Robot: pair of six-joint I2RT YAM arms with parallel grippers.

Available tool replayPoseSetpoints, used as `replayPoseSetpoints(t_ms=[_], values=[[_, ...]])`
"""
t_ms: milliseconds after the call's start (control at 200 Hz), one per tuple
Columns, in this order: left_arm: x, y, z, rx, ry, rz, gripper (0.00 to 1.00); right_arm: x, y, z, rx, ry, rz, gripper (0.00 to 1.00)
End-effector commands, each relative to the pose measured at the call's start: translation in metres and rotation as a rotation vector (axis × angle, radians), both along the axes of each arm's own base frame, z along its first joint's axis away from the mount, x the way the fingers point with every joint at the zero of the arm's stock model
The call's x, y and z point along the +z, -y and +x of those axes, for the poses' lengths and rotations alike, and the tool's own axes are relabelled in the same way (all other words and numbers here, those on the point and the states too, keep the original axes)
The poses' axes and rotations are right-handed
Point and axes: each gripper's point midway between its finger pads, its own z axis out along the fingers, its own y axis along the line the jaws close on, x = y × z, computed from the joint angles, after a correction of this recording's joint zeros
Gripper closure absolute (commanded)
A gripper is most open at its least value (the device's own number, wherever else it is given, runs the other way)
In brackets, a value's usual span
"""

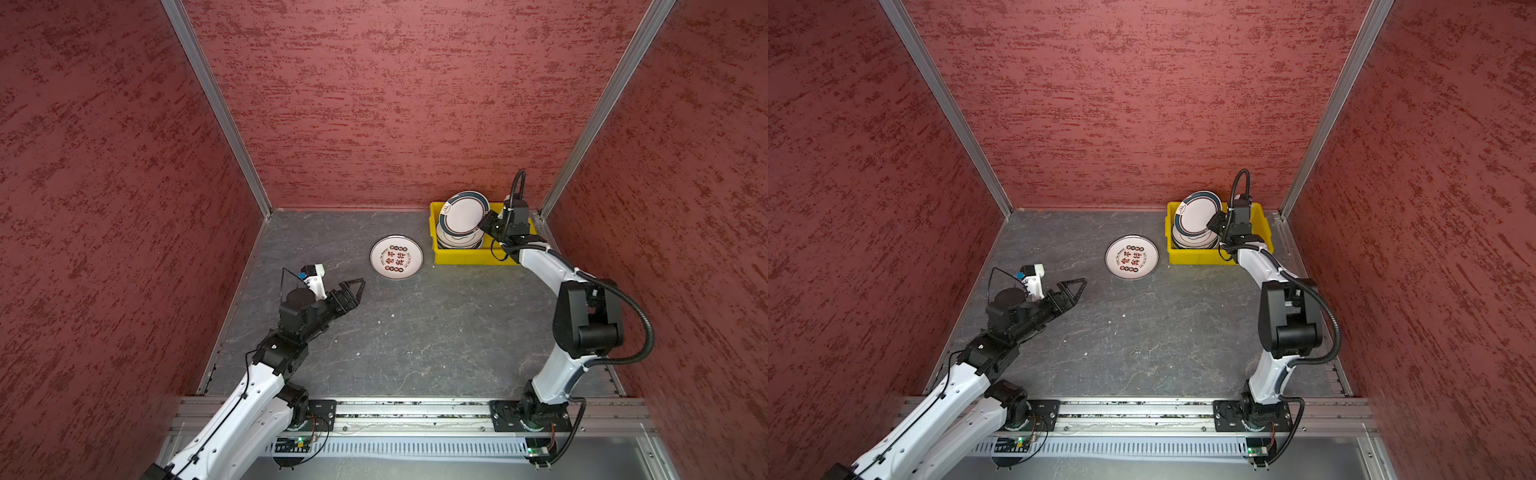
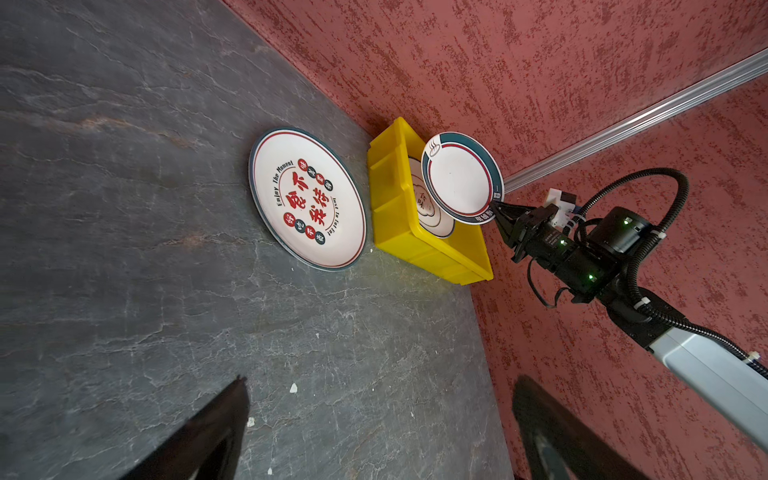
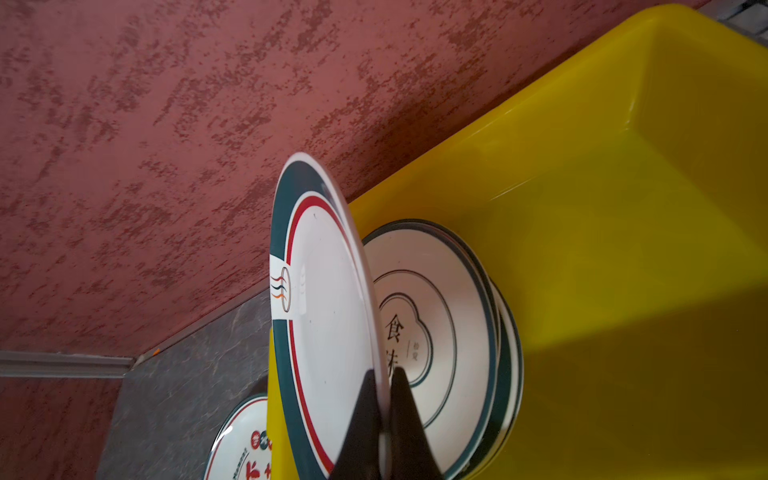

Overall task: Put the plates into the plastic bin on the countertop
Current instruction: 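Lower the rimmed plate onto the stack in the bin and open the right gripper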

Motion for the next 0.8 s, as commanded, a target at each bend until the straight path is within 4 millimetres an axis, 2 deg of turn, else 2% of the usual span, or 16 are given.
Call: replayPoseSetpoints(t_ms=[0, 120, 240, 261, 286, 306, 376, 456, 586, 792], values=[[0.003, -0.005, 0.002, 0.019, 0.014, 0.02, 0.01, -0.003, 0.017, 0.011, -0.07, -0.013, -0.043, 1.0], [0.003, -0.009, 0.004, 0.03, 0.016, 0.034, 0.01, -0.028, 0.01, 0.018, -0.037, -0.09, -0.023, 1.0], [0.004, -0.011, 0.008, 0.038, 0.014, 0.039, 0.0, -0.042, -0.002, 0.02, 0.018, -0.126, 0.014, 0.99], [0.004, -0.01, 0.008, 0.037, 0.013, 0.039, 0.01, -0.044, -0.002, 0.02, 0.02, -0.129, 0.018, 0.88], [0.004, -0.01, 0.009, 0.036, 0.012, 0.038, 0.01, -0.044, -0.003, 0.02, 0.026, -0.131, 0.021, 0.66], [0.004, -0.01, 0.009, 0.034, 0.013, 0.037, 0.01, -0.043, -0.004, 0.02, 0.035, -0.129, 0.021, 0.55], [0.003, -0.009, 0.012, 0.032, 0.01, 0.036, 0.01, -0.04, -0.006, 0.018, 0.047, -0.124, 0.022, 0.33], [0.001, -0.008, 0.015, 0.029, 0.002, 0.035, 0.01, -0.026, -0.006, 0.014, 0.054, -0.083, 0.017, 0.02], [-0.003, -0.005, 0.021, 0.024, -0.012, 0.033, 0.01, 0.0, -0.003, 0.002, 0.048, -0.011, 0.003, 0.01], [-0.017, -0.006, 0.038, 0.041, -0.064, 0.03, 0.01, 0.022, -0.009, -0.033, 0.071, 0.062, 0.058, 0.01]])
